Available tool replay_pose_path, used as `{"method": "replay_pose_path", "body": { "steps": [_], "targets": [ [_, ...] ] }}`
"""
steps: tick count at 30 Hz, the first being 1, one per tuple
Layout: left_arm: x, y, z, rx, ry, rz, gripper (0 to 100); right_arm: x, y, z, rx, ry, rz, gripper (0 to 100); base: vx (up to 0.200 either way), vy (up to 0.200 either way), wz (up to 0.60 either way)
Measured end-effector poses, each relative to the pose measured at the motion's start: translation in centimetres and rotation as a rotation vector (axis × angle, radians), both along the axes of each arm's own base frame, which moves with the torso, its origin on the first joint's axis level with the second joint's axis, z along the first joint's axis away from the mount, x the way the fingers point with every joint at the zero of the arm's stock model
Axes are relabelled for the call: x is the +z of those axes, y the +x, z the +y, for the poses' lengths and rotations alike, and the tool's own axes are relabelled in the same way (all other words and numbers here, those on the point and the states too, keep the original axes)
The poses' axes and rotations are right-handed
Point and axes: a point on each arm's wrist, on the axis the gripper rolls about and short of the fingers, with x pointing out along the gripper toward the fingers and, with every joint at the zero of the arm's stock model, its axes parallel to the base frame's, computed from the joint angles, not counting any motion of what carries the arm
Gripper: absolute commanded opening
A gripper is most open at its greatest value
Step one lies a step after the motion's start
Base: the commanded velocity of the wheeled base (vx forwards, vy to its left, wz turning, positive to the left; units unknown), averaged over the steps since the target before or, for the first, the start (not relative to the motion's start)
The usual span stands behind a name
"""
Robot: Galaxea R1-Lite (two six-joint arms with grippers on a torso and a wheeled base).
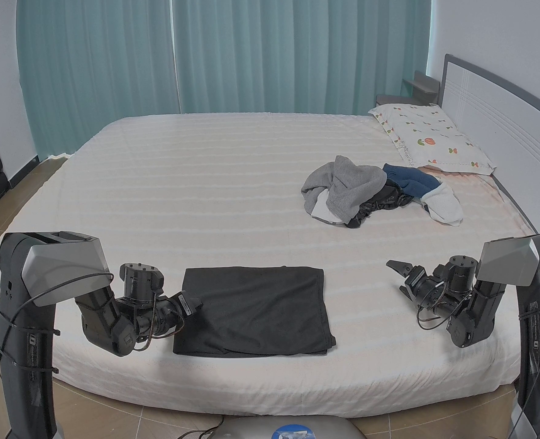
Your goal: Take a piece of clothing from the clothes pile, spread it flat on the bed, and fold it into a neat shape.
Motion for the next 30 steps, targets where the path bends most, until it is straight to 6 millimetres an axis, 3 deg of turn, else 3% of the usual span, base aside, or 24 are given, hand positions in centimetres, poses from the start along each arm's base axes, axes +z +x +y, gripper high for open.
{"method": "replay_pose_path", "body": {
  "steps": [30],
  "targets": [
    [-0.05, -0.39, -0.21, 0.066, 0.039, 0.007, 0, -0.01, -0.01, 0.0, 0.001, -0.005, -0.002, 100, 0.0, 0.0, 0.0]
  ]
}}
